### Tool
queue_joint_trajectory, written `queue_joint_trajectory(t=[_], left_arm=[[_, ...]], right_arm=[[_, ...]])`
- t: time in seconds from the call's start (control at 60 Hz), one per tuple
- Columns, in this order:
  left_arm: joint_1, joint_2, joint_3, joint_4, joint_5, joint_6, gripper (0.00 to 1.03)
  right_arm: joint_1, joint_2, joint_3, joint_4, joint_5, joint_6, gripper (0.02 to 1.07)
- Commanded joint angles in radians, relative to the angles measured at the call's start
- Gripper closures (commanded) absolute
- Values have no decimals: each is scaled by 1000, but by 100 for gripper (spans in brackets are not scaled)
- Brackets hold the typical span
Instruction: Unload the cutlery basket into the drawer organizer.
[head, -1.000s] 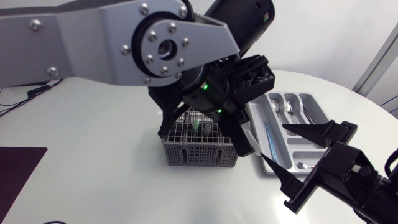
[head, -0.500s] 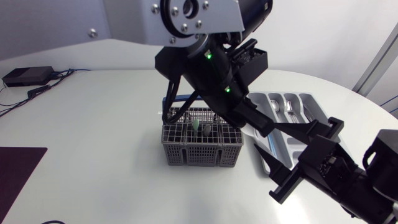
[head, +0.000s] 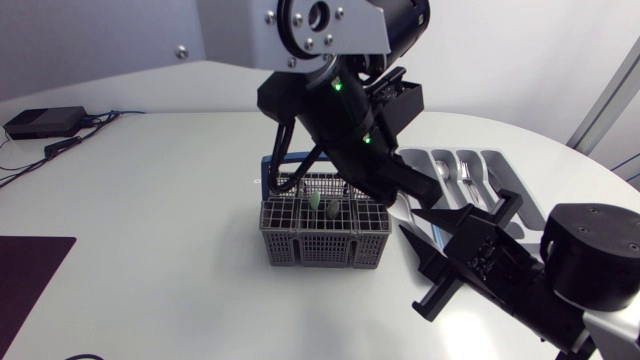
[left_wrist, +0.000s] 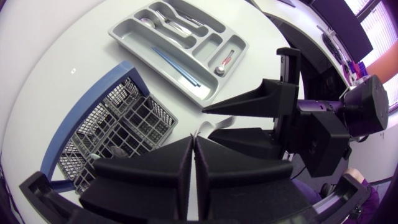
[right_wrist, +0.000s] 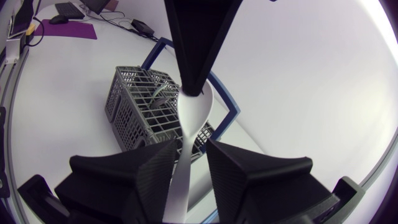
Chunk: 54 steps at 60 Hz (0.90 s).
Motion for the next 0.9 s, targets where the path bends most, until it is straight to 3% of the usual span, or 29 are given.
queue_joint_trajectory(t=[0.0, 0.333, 0.567, 0.667, 0.883], left_arm=[[15, 26, 32, -17, 15, -33, 100], [27, 49, 31, -20, 27, -41, 100], [26, 55, 35, -17, 45, -45, 100], [32, 46, 45, -13, 48, -48, 86], [38, 34, 43, -12, 70, -50, 82]], right_arm=[[10, 32, 10, 28, 16, -16, 80], [10, 63, 11, 40, 16, -33, 100], [10, 65, 8, 28, 5, -42, 100], [10, 63, 4, 20, -4, -42, 100], [10, 62, -4, 6, -16, -44, 101]])
